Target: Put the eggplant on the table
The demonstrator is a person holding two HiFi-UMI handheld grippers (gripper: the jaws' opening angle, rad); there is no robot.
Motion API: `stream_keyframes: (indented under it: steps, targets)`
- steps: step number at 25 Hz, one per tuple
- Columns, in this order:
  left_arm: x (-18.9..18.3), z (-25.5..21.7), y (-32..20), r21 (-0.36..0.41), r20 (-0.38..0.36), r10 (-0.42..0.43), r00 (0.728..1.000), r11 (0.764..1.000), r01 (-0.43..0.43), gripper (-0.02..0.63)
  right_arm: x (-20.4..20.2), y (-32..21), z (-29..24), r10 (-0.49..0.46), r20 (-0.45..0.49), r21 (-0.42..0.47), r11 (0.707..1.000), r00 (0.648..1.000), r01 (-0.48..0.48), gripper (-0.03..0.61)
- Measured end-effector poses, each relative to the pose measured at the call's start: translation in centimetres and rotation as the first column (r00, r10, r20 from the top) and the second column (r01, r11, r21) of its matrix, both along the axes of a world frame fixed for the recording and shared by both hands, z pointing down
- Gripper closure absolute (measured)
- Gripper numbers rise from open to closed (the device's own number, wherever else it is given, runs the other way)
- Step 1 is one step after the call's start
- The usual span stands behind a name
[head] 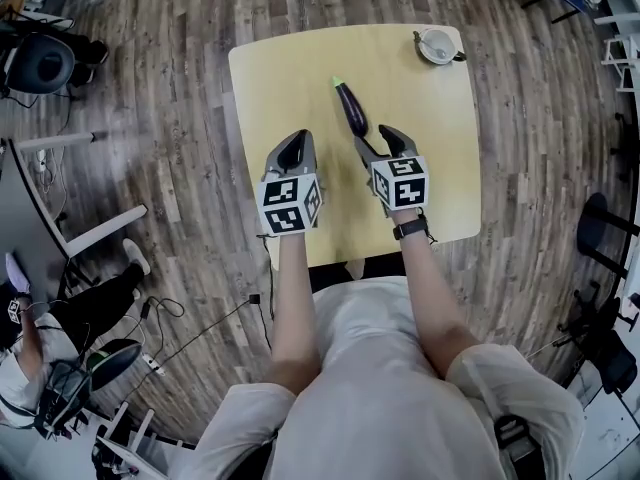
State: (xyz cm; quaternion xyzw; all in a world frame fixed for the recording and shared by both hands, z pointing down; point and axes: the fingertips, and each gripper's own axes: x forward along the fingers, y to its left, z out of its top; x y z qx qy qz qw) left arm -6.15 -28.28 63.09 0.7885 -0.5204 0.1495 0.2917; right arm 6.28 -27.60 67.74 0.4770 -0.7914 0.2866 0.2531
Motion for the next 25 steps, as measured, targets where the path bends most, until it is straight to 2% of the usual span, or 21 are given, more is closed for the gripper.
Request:
stream_keyframes:
  steps: [4,12,25]
  targets:
    - [-0.5,-2.0,0.4,0.04,0.001,0.003,1.0,0.999,-0.003,0.604,0.2,0.4,-2.8,0.021,-0.006,0.07,0.997,1.0,-0.02,0.402]
    - [-0.5,-6.8,1.2,0.142,0.0,0.034,0.999,0.989,-0.033,0.604,0.9,1.1,-8.4,0.072,0.012,0.204,0.976,0.997,-0.073,0.448]
    - [0.7,-14.7,3.0,0.299,0.003,0.089,0.996,0.95,-0.086,0.603,1.3,3.2,-16.9,0.11,0.067,0.368,0.921,0.992,-0.128,0.51]
